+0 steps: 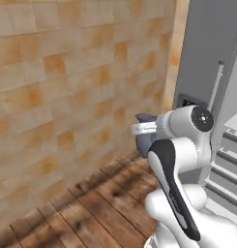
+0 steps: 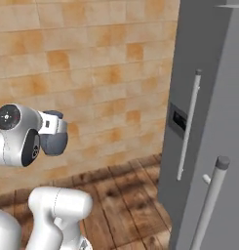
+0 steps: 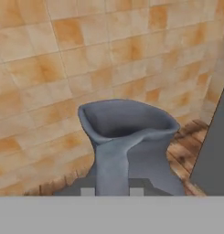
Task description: Move the mushroom and chicken breast from the top shelf to the second highest shelf to make space. Then, place the pitcher from the counter on the cleared top shelf.
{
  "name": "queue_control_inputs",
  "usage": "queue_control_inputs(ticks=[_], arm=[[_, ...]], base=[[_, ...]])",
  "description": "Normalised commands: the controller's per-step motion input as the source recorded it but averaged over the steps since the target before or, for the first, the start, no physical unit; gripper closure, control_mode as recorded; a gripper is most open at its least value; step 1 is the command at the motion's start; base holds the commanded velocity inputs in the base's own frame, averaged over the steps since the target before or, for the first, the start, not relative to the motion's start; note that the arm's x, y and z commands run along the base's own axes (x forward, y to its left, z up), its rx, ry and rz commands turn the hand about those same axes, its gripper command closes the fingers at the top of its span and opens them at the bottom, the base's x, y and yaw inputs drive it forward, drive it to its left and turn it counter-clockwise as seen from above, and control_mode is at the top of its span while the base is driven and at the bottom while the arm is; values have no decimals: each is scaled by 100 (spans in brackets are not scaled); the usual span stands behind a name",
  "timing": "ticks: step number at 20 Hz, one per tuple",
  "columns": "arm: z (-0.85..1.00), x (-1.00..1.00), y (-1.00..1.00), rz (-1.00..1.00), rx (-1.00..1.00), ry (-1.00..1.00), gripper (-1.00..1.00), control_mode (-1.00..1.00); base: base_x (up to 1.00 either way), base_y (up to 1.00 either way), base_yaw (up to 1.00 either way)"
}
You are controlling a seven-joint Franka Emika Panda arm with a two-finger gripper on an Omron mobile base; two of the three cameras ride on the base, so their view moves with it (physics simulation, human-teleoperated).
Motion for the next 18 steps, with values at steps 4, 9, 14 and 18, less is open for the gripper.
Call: queue_control_inputs(ticks=[4, 9, 14, 18], arm=[[0, 0, 0, 0, 0, 0, 100, 100], [0, 0, 0, 0, 0, 0, 100, 100], [0, 0, 0, 0, 0, 0, 100, 100], [0, 0, 0, 0, 0, 0, 100, 100]], base=[[28, 7, -58], [27, 6, -55], [31, 18, -51], [29, 37, -48]])
